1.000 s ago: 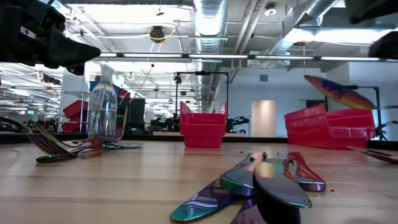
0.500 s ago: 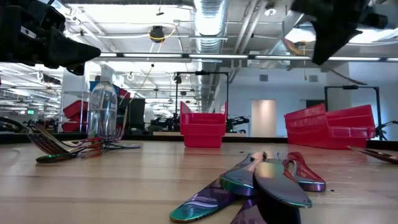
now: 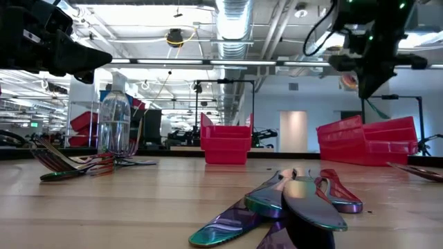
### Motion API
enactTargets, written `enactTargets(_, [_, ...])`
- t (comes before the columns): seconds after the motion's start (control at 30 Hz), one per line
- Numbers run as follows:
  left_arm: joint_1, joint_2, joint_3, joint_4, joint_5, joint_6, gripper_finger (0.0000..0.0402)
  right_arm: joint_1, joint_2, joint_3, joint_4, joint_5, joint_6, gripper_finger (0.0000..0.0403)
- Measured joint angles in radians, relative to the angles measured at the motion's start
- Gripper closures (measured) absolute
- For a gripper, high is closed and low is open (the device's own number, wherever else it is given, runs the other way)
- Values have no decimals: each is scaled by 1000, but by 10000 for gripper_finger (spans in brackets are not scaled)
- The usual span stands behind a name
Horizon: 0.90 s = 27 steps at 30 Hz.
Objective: Sort silverware
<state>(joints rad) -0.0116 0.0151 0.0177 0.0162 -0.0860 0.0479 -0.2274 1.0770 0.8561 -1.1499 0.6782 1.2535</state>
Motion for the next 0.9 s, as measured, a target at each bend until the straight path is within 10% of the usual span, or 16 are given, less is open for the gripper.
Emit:
enactTargets(0.53, [0, 0, 0, -2, 1, 7, 402, -178, 2, 2, 134, -107, -348, 245])
enactTargets(0.9, [0, 0, 0, -2, 1, -10, 402, 295, -2, 27, 167, -369, -338, 232])
